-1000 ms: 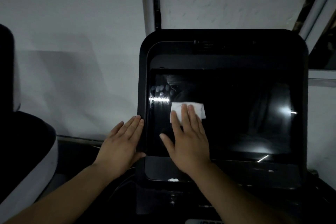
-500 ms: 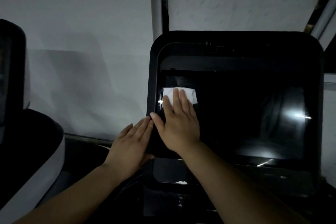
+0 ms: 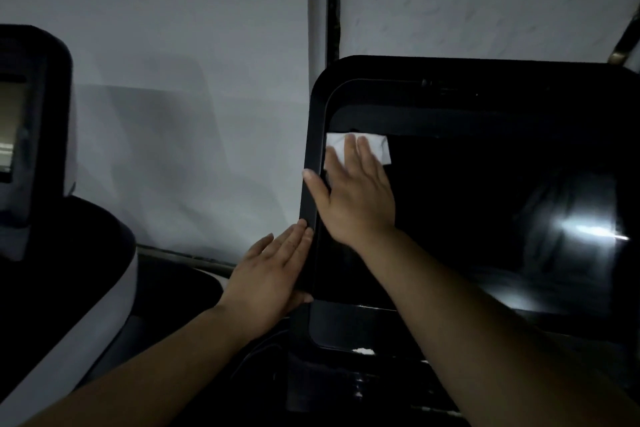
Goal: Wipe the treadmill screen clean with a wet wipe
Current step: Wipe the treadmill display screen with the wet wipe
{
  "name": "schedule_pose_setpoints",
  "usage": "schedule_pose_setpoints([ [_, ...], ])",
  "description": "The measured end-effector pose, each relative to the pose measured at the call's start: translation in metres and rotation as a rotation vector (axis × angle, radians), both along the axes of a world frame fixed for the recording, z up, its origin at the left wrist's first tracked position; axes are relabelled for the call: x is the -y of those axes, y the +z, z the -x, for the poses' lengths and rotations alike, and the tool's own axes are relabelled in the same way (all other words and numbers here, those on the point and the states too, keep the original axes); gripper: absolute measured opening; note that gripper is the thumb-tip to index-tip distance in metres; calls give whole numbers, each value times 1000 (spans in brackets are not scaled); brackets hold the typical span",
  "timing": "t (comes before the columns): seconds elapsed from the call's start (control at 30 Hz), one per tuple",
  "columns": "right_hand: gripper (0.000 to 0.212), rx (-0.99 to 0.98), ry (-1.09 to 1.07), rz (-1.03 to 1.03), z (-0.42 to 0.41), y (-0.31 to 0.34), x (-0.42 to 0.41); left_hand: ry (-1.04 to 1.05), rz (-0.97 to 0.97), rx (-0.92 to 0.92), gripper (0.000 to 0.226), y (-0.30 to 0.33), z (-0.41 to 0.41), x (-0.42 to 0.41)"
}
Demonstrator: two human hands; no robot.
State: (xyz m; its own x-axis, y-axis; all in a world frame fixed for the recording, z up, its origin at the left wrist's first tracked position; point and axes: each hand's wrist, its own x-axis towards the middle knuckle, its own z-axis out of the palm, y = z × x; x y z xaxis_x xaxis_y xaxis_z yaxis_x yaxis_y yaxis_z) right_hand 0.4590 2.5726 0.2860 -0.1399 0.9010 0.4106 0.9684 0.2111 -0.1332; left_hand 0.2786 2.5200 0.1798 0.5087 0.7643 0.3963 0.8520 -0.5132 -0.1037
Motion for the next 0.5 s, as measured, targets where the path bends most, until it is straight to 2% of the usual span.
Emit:
schedule_pose_setpoints([
  [0.17,78,13,37,5,0,-50,42,-7,17,30,107,-1,0,0],
  [0.3,77,4,62,21,0,-99,93,-14,7,61,82,0,-1,2],
  [0.37,78,-1,57,28,2,-92,84,-12,11,64,85,1,-2,1],
  [0.5,82,-45,-2,55,11,-25,29,-1,52,54,110,2,-3,1],
])
